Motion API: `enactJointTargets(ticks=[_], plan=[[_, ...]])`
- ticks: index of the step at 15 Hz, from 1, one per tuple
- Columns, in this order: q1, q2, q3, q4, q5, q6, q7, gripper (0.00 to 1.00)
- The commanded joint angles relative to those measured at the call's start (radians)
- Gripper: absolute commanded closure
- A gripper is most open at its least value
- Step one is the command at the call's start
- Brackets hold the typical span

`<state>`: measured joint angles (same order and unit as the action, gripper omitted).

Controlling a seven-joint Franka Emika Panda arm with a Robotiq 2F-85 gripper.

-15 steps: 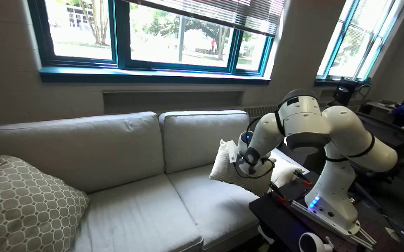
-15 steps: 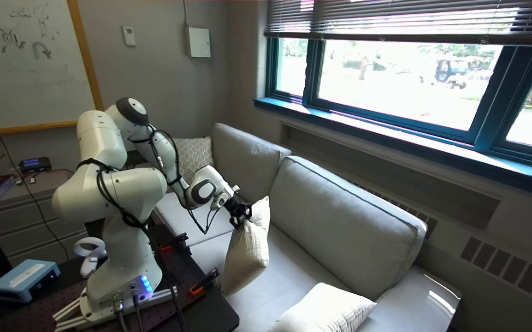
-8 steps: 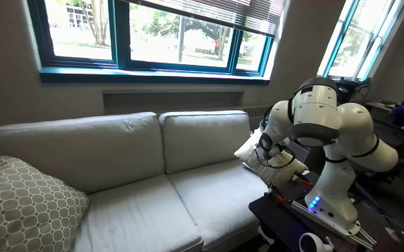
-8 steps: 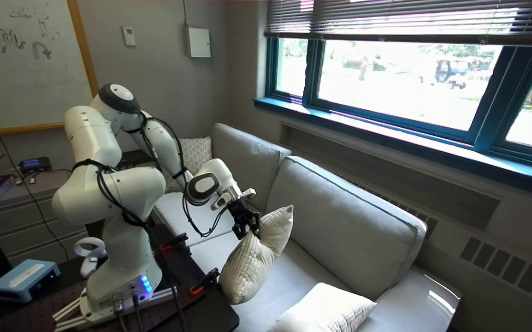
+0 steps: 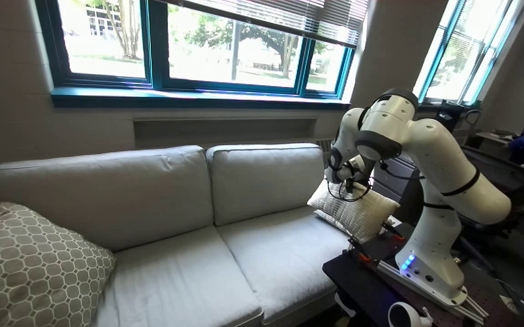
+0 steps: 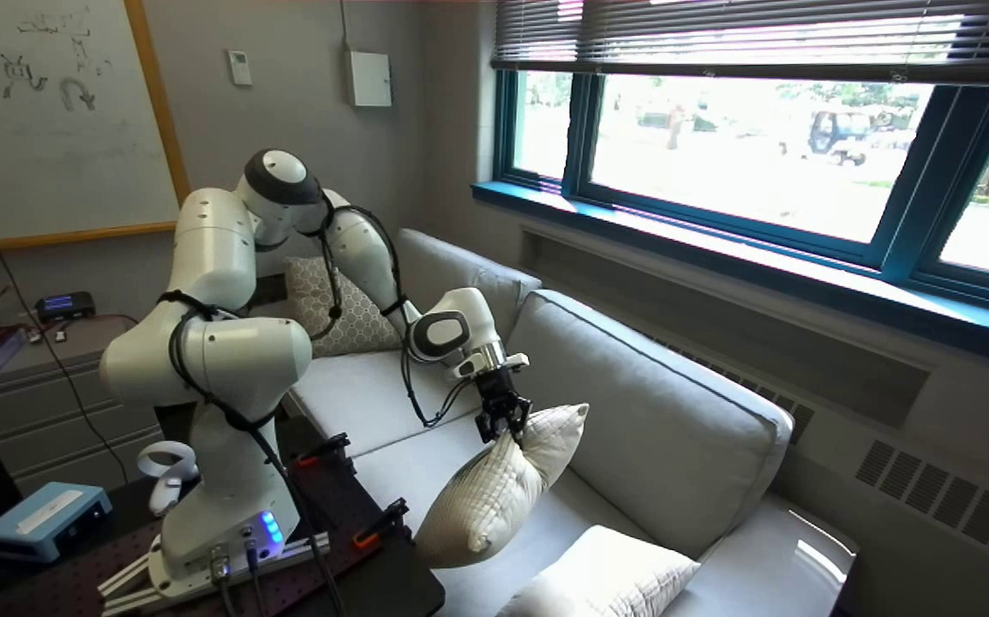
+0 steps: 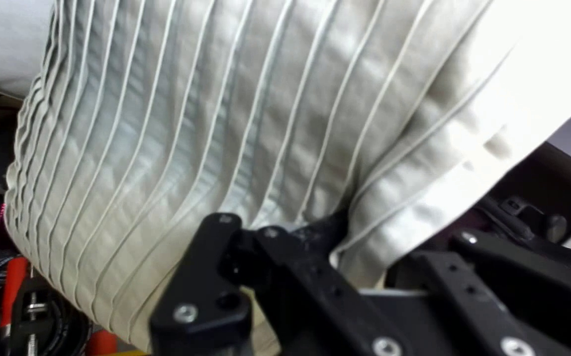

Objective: Stack the pillows at the edge of the sofa.

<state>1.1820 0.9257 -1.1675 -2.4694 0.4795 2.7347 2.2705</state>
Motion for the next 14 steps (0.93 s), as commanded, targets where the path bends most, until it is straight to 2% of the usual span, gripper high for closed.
enactJointTargets(ticks=[1, 7, 10, 14], plan=[[-0.221, 0.003, 0.100, 0.248, -0.130, -0.137, 0.049, 0.97], [-0.627, 0.049, 0.370, 0.656, -0.296, -0.317, 0.113, 0.97], [-0.788, 0.089, 0.494, 0.827, -0.386, -0.410, 0.165, 0.98], [-0.957, 0.176, 0.637, 1.044, -0.465, -0.545, 0.242, 0.98]])
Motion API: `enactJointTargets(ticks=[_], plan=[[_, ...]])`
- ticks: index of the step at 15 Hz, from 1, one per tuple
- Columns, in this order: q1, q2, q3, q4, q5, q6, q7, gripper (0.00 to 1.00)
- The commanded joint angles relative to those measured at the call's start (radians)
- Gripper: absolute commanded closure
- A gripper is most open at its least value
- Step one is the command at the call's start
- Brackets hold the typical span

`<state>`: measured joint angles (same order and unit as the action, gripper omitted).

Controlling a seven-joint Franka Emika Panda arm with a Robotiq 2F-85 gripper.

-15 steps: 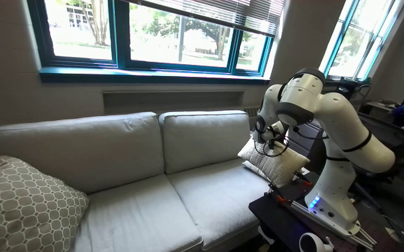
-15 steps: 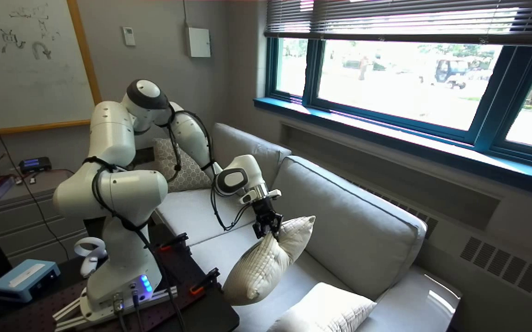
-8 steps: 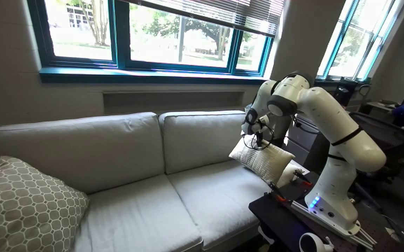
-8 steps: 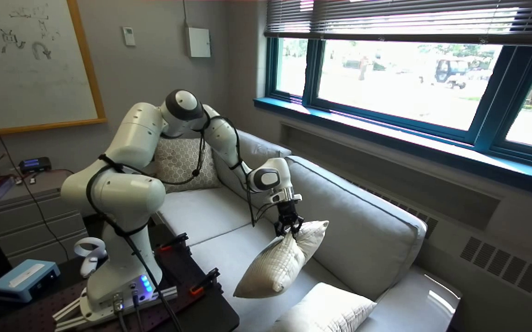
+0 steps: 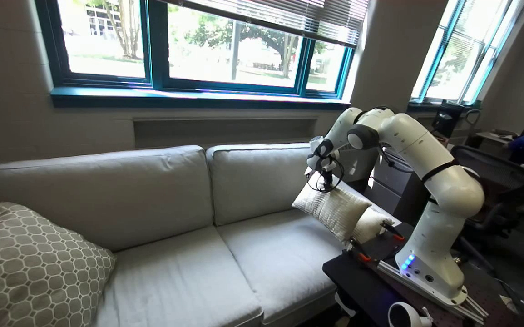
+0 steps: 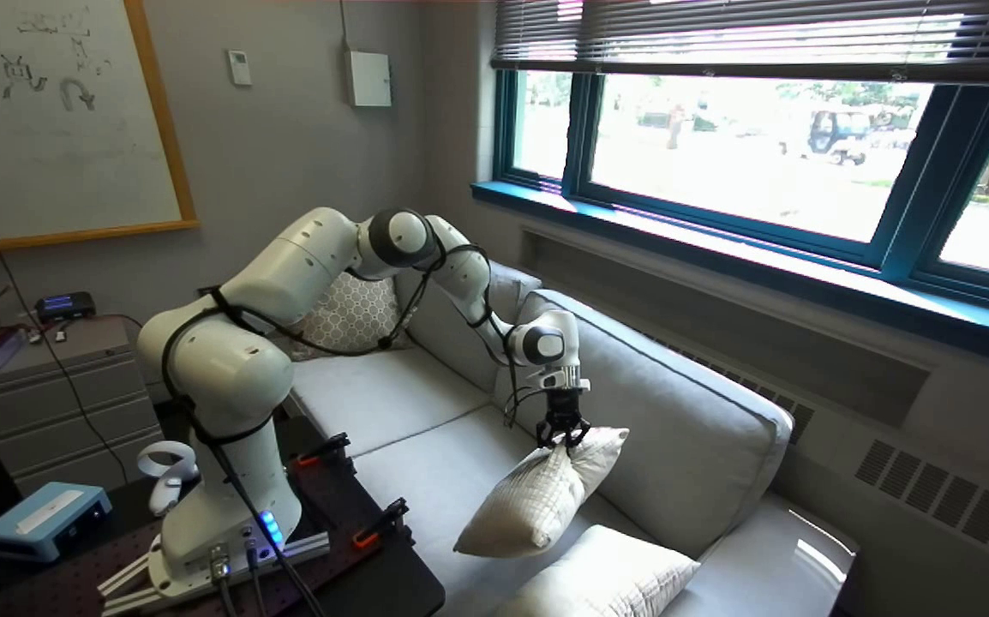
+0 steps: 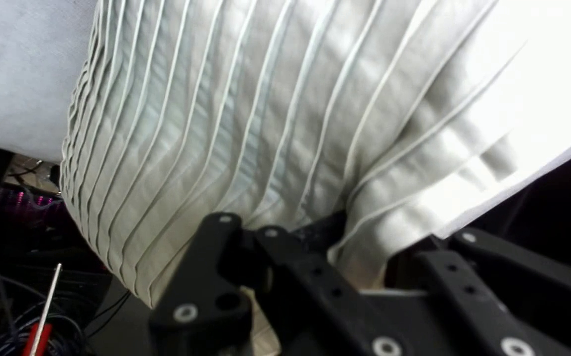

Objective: Stack the pillows at the edge of the sofa.

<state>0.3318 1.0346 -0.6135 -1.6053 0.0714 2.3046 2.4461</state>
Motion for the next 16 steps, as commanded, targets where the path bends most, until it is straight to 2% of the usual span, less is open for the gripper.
enactJointTargets(ticks=[1, 5, 9, 10, 16], plan=[[-0.144, 0.089, 0.116, 0.232, -0.068, -0.147, 0.082, 0.98], [-0.242, 0.172, 0.198, 0.402, -0.106, -0.263, 0.141, 0.98], [-0.297, 0.212, 0.221, 0.486, -0.128, -0.327, 0.185, 0.98], [-0.259, 0.229, 0.148, 0.486, -0.050, -0.328, 0.152, 0.98], [-0.253, 0.272, 0.057, 0.507, 0.038, -0.340, 0.155, 0.98]])
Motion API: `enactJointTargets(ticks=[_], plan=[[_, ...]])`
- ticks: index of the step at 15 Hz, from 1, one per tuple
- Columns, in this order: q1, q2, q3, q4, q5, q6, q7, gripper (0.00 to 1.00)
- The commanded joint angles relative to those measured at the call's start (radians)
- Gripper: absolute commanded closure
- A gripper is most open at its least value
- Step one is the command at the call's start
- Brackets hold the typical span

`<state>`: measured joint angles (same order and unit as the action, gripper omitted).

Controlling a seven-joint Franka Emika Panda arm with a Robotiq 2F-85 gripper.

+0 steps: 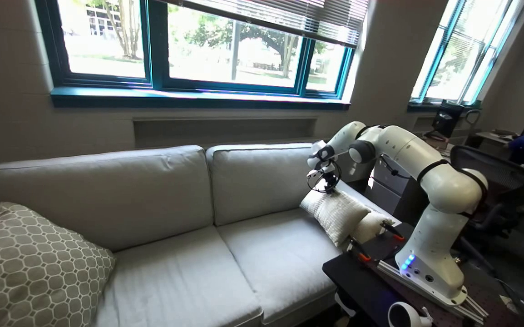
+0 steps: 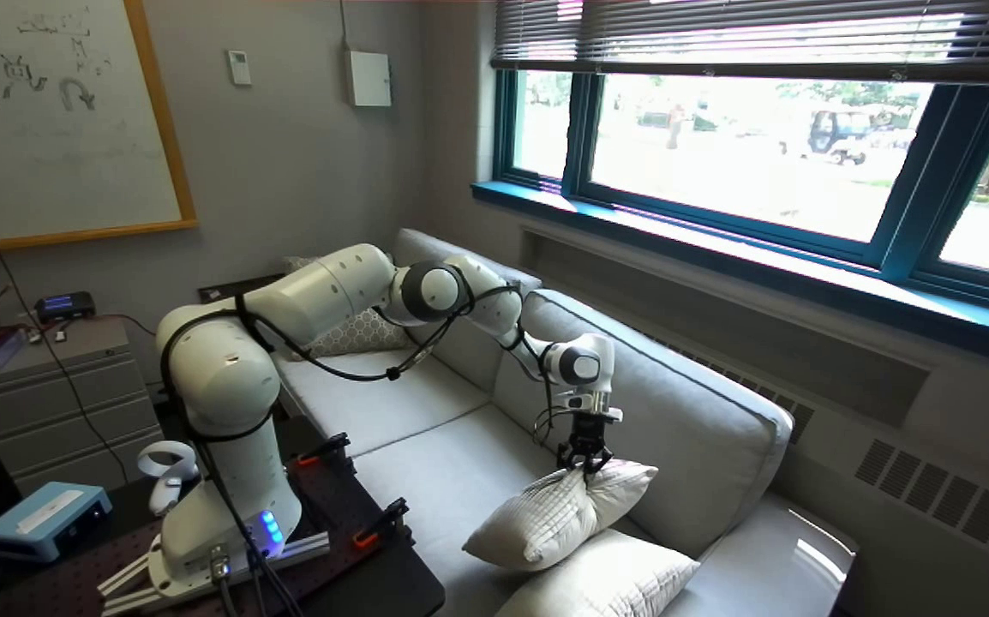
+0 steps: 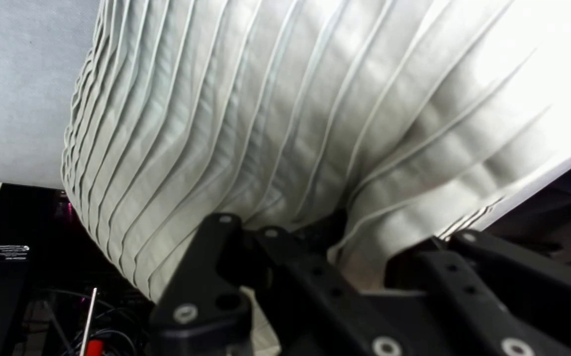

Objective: Stack the pillows at the edge of the sofa.

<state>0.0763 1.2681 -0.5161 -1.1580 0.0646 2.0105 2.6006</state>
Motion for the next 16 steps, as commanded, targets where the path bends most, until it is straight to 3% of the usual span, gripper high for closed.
enactJointTargets(ticks=[1, 9, 16], plan=[[0.001, 0.060, -0.045, 0.076, 0.057, -0.054, 0.000, 0.98], [-0.044, 0.196, -0.005, 0.233, 0.069, -0.100, 0.000, 0.98], [-0.079, 0.184, -0.006, 0.215, 0.079, -0.059, -0.022, 0.98]])
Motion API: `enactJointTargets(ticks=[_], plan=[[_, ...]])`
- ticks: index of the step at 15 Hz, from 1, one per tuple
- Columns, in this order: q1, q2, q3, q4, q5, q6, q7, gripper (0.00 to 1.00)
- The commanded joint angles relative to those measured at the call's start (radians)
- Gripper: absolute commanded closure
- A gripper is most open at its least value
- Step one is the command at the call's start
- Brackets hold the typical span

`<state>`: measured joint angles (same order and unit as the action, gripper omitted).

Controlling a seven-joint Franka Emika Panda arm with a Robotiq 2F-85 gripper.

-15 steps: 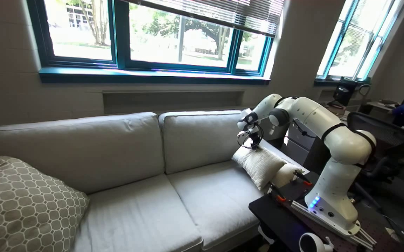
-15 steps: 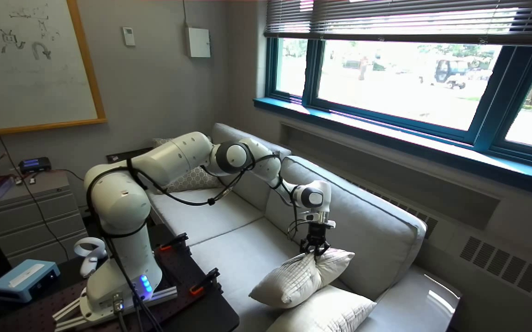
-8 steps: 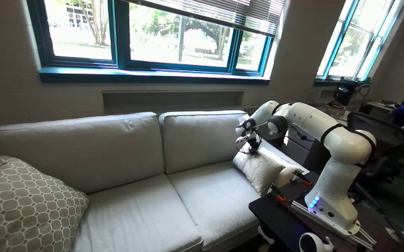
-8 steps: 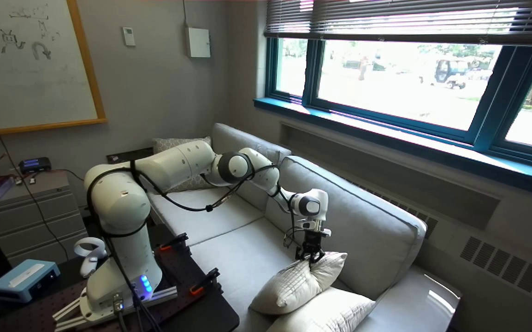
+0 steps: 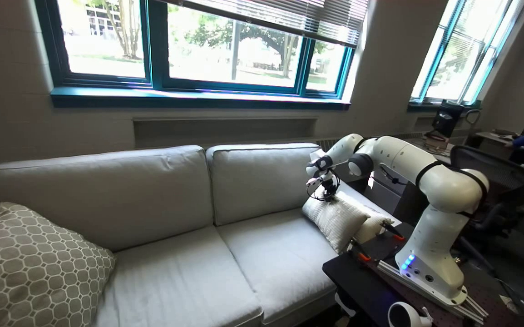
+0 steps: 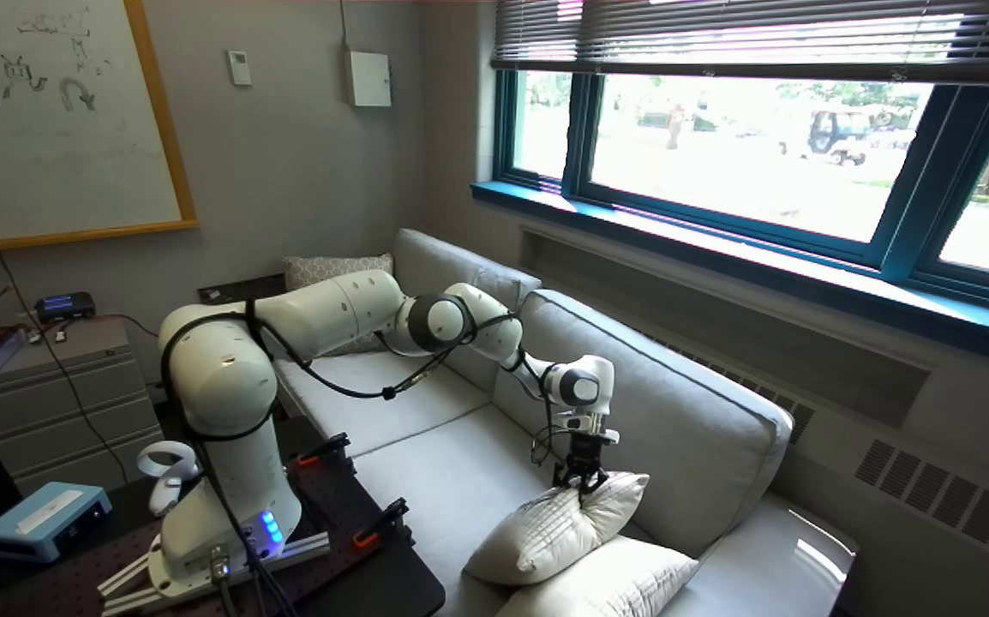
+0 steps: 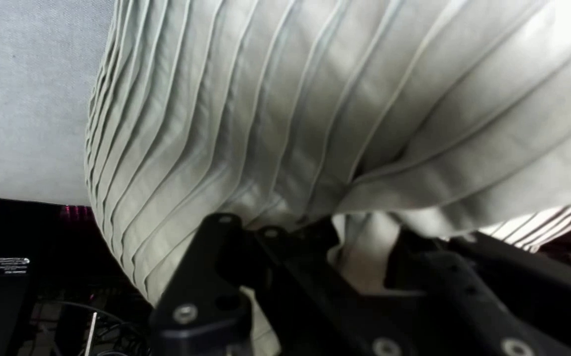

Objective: Stack the pillows at the edge of the sofa.

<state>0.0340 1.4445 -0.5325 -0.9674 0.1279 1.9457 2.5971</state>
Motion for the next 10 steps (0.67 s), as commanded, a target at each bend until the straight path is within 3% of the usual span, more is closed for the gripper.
enactJointTargets(ticks=[1, 4, 5, 7, 10], plan=[[-0.043, 0.006, 0.012, 0.019, 0.019, 0.016, -0.024, 0.98], [-0.061, 0.005, 0.016, 0.008, 0.020, 0.045, -0.054, 0.98], [-0.067, 0.004, 0.018, 0.003, 0.021, 0.059, -0.063, 0.69], [-0.076, 0.001, 0.020, -0.007, 0.021, 0.078, -0.081, 0.64], [-0.084, -0.010, 0.021, -0.031, 0.023, 0.106, -0.102, 0.41]])
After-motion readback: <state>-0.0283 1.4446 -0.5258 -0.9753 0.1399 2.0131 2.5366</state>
